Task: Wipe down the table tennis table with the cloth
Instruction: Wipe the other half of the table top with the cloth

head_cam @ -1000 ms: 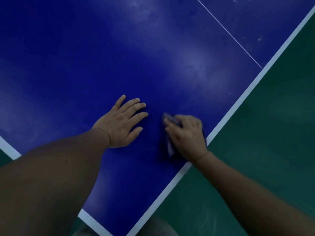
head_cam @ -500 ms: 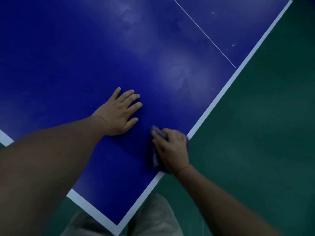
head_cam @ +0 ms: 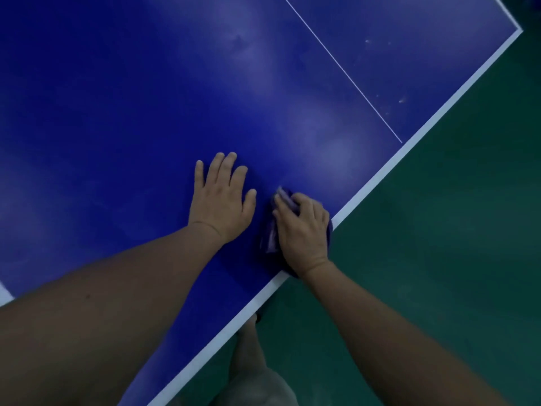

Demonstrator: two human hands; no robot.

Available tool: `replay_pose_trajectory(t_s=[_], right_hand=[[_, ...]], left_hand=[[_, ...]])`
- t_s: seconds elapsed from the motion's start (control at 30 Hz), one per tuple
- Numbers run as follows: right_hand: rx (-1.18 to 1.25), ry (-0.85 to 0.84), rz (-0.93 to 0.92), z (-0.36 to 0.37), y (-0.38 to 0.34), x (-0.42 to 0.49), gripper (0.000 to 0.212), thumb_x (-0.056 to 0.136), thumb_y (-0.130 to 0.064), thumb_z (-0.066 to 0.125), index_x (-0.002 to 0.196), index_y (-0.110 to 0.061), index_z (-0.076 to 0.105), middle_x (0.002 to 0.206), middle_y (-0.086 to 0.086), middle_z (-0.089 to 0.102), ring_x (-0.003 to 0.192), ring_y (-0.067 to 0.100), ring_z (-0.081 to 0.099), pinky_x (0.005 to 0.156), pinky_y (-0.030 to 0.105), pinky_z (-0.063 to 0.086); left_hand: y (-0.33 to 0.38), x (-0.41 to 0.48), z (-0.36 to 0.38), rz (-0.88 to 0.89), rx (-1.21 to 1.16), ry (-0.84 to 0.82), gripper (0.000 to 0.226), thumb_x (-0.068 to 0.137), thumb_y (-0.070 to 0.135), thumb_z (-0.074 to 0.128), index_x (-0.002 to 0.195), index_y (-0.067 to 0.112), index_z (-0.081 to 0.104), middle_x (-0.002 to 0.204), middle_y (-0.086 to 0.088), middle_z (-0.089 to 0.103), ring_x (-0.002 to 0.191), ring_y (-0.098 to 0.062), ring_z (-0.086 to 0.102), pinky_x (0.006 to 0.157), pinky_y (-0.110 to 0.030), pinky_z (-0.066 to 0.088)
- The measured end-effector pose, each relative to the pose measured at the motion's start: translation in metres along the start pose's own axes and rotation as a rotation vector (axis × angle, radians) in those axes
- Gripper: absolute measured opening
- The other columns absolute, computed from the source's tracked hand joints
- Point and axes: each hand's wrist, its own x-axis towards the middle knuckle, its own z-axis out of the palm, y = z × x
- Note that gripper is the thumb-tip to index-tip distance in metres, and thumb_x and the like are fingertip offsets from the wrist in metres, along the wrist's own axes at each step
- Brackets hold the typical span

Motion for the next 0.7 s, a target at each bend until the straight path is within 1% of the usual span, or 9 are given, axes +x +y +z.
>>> replay_pose_trajectory(t_s=[0.1, 0.23, 0.3, 0.37, 0.43, 0.47, 0.6, 0.67, 0.7], right_hand=[[-0.025, 0.03, 0.077, 0.004, 0.054, 0.054, 0.035, 0.1, -0.033, 0.051, 0.128, -0.02, 0.069, 0.121, 0.017, 0.06, 0.104, 0.039, 0.056, 0.09, 0.048, 0.043], [0.027, 0.031, 0.268, 0.01, 0.089, 0.094, 0.035, 0.102, -0.031, 0.053, 0.131, -0.018, 0.066, 0.122, 0.016, 0.059, 0.108, 0.038, 0.053, 0.093, 0.049, 0.039], [0.007, 0.024, 0.199, 0.009, 0.076, 0.073, 0.037, 0.101, -0.032, 0.051, 0.133, -0.019, 0.064, 0.122, 0.015, 0.058, 0.107, 0.035, 0.052, 0.092, 0.048, 0.04], [0.034, -0.045, -0.003, 0.003, 0.064, 0.044, 0.039, 0.102, -0.036, 0.046, 0.134, -0.022, 0.063, 0.124, 0.014, 0.057, 0.109, 0.033, 0.05, 0.092, 0.047, 0.04], [0.081, -0.091, -0.169, -0.002, 0.076, 0.036, 0.038, 0.101, -0.037, 0.047, 0.131, -0.022, 0.065, 0.122, 0.015, 0.059, 0.107, 0.035, 0.052, 0.09, 0.049, 0.043], [0.106, -0.087, -0.174, -0.002, 0.086, 0.047, 0.036, 0.1, -0.035, 0.05, 0.129, -0.021, 0.065, 0.119, 0.017, 0.061, 0.104, 0.038, 0.054, 0.089, 0.05, 0.044], [0.14, -0.05, 0.232, 0.013, 0.099, 0.133, 0.04, 0.102, -0.037, 0.046, 0.132, -0.018, 0.065, 0.125, 0.014, 0.057, 0.111, 0.036, 0.053, 0.098, 0.046, 0.038], [0.167, -0.105, 0.246, 0.024, 0.074, 0.166, 0.04, 0.102, -0.038, 0.046, 0.132, -0.019, 0.065, 0.131, 0.009, 0.057, 0.118, 0.032, 0.051, 0.102, 0.042, 0.035], [0.165, -0.125, 0.159, 0.029, 0.056, 0.171, 0.038, 0.101, -0.037, 0.047, 0.13, -0.02, 0.066, 0.131, 0.01, 0.057, 0.118, 0.032, 0.051, 0.101, 0.044, 0.036]], left_hand=[[0.021, 0.019, 0.012, -0.165, -0.045, 0.046, 0.057, 0.101, 0.047, 0.028, 0.146, 0.013, 0.04, 0.163, -0.01, 0.024, 0.153, -0.027, 0.009, 0.123, -0.056, -0.001], [0.028, 0.02, 0.023, -0.2, 0.01, 0.094, 0.06, 0.099, 0.05, 0.024, 0.142, 0.011, 0.042, 0.16, -0.012, 0.028, 0.152, -0.03, 0.013, 0.123, -0.058, 0.001], [0.028, 0.021, 0.022, -0.206, 0.012, 0.098, 0.06, 0.099, 0.049, 0.024, 0.141, 0.011, 0.043, 0.159, -0.013, 0.029, 0.152, -0.03, 0.014, 0.123, -0.058, 0.002], [0.029, 0.022, 0.021, -0.214, 0.009, 0.105, 0.06, 0.098, 0.048, 0.025, 0.14, 0.01, 0.045, 0.158, -0.013, 0.031, 0.151, -0.03, 0.016, 0.123, -0.058, 0.003], [0.03, 0.022, 0.021, -0.215, -0.002, 0.111, 0.059, 0.098, 0.047, 0.026, 0.139, 0.009, 0.046, 0.157, -0.013, 0.032, 0.151, -0.03, 0.016, 0.123, -0.058, 0.003], [0.03, 0.022, 0.021, -0.214, -0.012, 0.117, 0.059, 0.098, 0.047, 0.027, 0.138, 0.009, 0.047, 0.157, -0.013, 0.032, 0.151, -0.03, 0.017, 0.123, -0.058, 0.003], [0.029, 0.023, 0.021, -0.216, -0.069, 0.139, 0.06, 0.099, 0.048, 0.027, 0.138, 0.008, 0.049, 0.156, -0.012, 0.035, 0.151, -0.029, 0.018, 0.124, -0.056, 0.001], [0.028, 0.022, 0.021, -0.214, -0.082, 0.15, 0.062, 0.1, 0.048, 0.025, 0.14, 0.007, 0.047, 0.156, -0.012, 0.036, 0.151, -0.028, 0.019, 0.124, -0.056, 0.001], [0.028, 0.022, 0.021, -0.214, -0.081, 0.152, 0.063, 0.1, 0.048, 0.024, 0.142, 0.006, 0.047, 0.156, -0.012, 0.036, 0.151, -0.029, 0.02, 0.123, -0.057, 0.002]])
